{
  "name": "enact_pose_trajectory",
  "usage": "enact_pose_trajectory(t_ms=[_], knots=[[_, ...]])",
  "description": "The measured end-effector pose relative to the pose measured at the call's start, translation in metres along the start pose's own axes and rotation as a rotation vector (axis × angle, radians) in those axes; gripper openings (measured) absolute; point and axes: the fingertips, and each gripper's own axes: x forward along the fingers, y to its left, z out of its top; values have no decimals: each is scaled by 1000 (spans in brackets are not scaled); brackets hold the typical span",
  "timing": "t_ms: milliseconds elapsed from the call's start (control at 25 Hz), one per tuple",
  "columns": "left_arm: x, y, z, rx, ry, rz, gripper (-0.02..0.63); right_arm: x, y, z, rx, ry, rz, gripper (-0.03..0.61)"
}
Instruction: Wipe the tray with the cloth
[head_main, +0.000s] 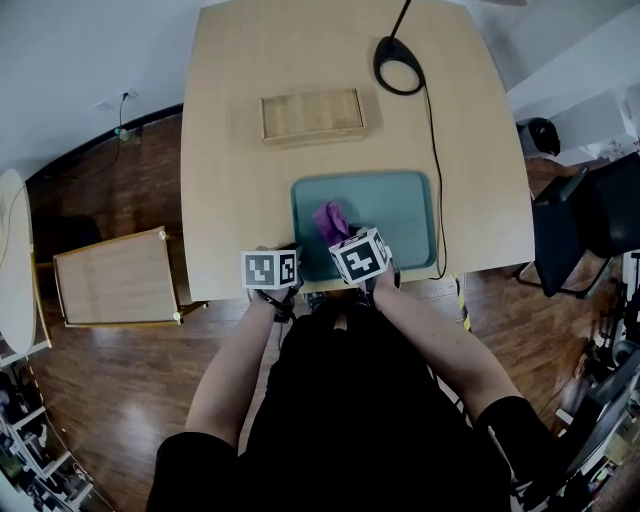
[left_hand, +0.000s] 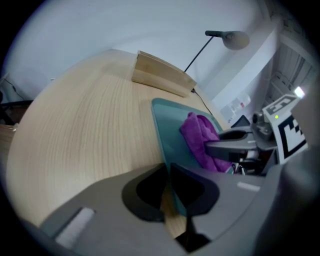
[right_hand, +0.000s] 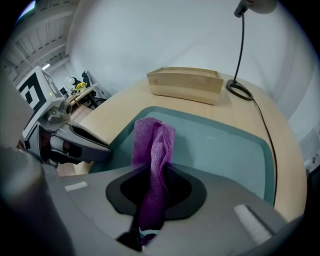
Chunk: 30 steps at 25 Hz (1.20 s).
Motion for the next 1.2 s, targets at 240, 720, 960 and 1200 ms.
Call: enact_pose_trajectory(t_ms=[240, 720, 960, 1200], knots=[[0, -3, 1, 7, 4, -11, 58, 10, 36, 15, -29, -3, 50, 58], [0, 0, 0, 0, 1, -6, 58, 12, 47, 19, -110, -17, 78, 60], [-1, 4, 0, -20, -2, 7, 57, 1, 26, -2, -101, -10, 65, 60], [-1, 7, 1, -30, -11, 31, 54, -12, -13, -29, -41, -3, 38, 60]])
